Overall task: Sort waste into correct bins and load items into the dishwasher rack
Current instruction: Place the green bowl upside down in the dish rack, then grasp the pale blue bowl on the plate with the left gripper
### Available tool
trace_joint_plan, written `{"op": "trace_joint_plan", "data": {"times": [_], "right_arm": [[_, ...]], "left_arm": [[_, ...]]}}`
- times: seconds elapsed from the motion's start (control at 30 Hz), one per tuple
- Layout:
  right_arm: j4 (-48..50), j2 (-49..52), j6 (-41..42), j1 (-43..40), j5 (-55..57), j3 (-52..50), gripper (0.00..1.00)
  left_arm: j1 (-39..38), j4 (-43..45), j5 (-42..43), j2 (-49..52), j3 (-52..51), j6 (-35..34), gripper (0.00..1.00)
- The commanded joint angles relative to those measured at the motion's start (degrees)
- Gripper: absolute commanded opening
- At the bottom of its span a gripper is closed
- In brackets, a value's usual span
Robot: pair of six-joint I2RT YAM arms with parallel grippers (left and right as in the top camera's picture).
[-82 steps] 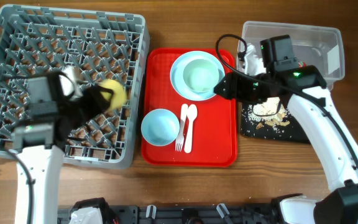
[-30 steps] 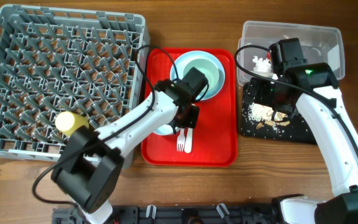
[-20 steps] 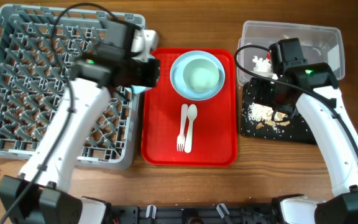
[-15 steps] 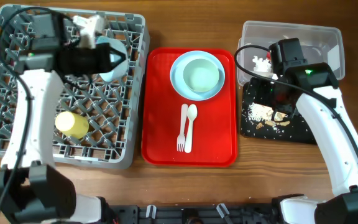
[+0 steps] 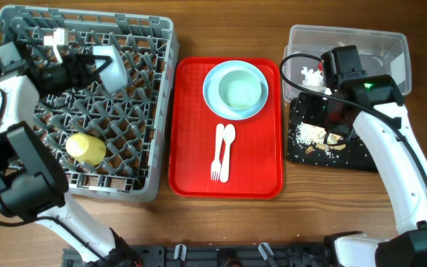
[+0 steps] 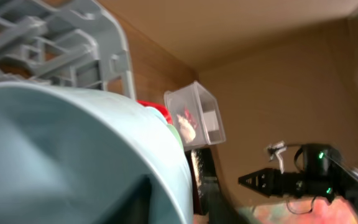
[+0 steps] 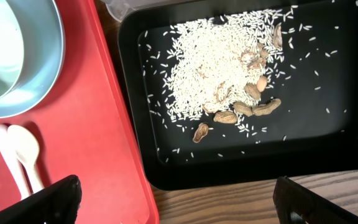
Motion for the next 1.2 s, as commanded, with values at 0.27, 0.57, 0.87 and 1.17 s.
{"op": "trace_joint_plan", "data": {"times": [0.27,0.57,0.87,1.17], "right_arm": [[0.0,-0.9,-0.4,-0.1,-1.0,1.0,0.99],[0.0,-0.9,-0.4,-0.1,-1.0,1.0,1.00],[0.0,-0.9,-1.9,-0.1,-1.2,1.0,0.99],[0.0,-2.5,0.5,-9.7,-1.1,1.0,1.00]], "left_arm": [[6.9,-8.8,-8.6,0.7,0.7,0.2,1.00],[10.2,-10.9,-23.9,-3.1,0.7,0.2,1.00],[11.3,-9.8,-33.7,-13.7,0.7,-4.6,1.00],[-19.8,-10.8,-52.6,-23.5,0.7,-8.9,1.00]]}}
